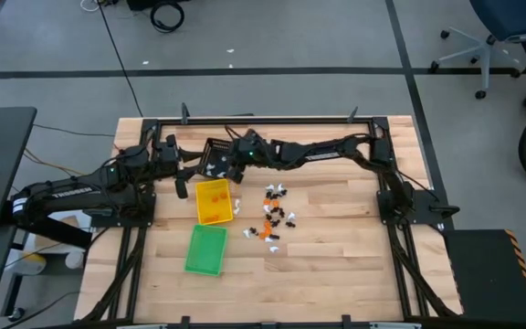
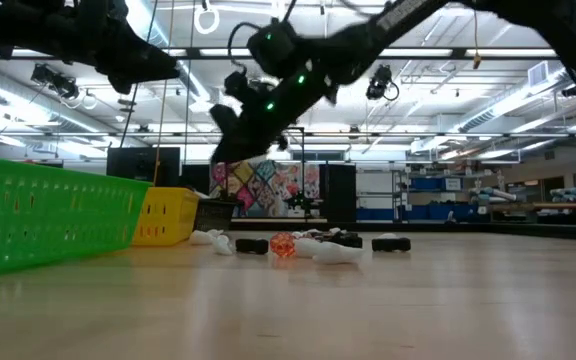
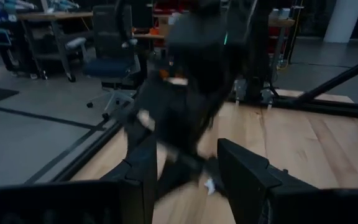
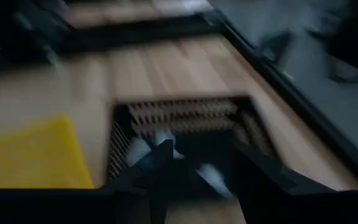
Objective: Sort Halloween decoration
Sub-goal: Put the white ghost plush toy into the black basket
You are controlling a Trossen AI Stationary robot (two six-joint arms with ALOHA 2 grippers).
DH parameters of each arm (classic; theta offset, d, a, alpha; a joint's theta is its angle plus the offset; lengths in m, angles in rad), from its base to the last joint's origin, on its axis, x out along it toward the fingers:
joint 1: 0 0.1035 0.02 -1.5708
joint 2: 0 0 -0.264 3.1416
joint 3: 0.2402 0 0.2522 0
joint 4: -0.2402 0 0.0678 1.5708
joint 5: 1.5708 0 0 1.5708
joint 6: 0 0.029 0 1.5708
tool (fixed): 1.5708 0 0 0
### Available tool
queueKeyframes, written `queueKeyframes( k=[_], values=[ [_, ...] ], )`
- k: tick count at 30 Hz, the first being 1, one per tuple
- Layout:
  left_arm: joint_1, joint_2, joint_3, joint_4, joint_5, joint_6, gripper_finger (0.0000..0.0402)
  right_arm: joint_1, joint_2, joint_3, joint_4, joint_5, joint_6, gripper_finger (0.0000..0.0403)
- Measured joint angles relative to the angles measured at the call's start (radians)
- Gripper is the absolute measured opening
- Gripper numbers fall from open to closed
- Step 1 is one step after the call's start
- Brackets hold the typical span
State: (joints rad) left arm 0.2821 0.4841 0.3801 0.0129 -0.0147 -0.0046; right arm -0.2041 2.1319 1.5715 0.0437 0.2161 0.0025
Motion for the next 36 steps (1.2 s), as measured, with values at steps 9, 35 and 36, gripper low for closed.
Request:
queueKeyframes(
  k=[9,35,36],
  values=[
    [0.0,0.0,0.0,-0.068,0.0,-0.053,0.0142,0.009,-0.167,-0.093,-0.339,0.196,-0.008,0.0158],
    [-0.047,0.061,0.0,-0.078,0.0,-0.13,0.0142,-0.146,-0.352,-0.534,-0.019,-0.002,0.109,0.0219],
    [-0.047,0.065,0.0,-0.073,0.0,-0.128,0.0142,-0.146,-0.352,-0.534,-0.019,-0.002,0.107,0.0221]
  ],
)
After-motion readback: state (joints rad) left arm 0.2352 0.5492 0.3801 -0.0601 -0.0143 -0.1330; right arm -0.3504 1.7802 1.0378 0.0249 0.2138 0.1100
